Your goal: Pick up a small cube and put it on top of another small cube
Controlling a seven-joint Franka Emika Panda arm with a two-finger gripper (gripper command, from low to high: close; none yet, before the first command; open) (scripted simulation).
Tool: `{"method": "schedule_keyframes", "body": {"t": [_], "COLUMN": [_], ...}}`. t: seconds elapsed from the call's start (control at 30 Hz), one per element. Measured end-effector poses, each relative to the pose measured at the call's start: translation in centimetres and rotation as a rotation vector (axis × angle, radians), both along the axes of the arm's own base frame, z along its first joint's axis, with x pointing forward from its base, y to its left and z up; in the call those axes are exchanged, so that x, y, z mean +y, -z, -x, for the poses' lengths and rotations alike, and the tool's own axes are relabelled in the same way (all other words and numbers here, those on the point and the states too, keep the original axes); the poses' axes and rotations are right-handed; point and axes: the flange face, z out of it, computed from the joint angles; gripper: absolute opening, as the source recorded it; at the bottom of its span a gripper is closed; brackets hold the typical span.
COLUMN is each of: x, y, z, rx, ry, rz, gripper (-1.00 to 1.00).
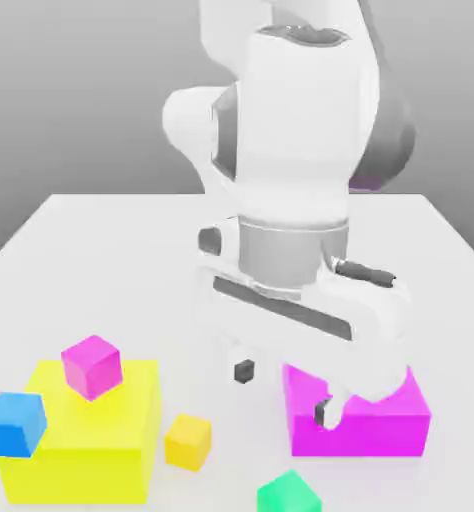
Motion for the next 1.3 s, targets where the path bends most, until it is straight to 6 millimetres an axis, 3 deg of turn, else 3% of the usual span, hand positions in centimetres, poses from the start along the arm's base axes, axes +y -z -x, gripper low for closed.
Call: {"method": "schedule_keyframes", "body": {"t": [0.13,0.27,0.3,0.5,0.57,0.7,0.87,0.93,1.03,1.2,1.3], "x": [0.8,0.9,0.9,1.0,1.0,0.3,-7.9,-12.1,-16.9,-21.8,-22.7], "y": [7.0,12.8,13.7,14.1,12.7,7.7,2.3,0.4,-2.4,-6.4,-3.9], "z": [1.1,1.2,1.3,1.3,1.2,1.4,3.3,4.8,7.7,13.0,13.9], "rx": [0.091,0.106,0.107,0.105,0.105,0.105,0.107,0.109,0.110,0.106,0.104], "ry": [0.114,0.133,0.133,0.133,0.134,0.136,0.161,0.194,0.220,0.221,0.224], "rz": [-0.023,-0.025,-0.025,-0.026,-0.026,-0.023,-0.007,-0.006,-0.010,-0.027,-0.031], "gripper": [0.00,0.00,-1.00,-1.00,-1.00,-1.00,-1.00,-1.00,-1.00,-1.00,-1.00]}}
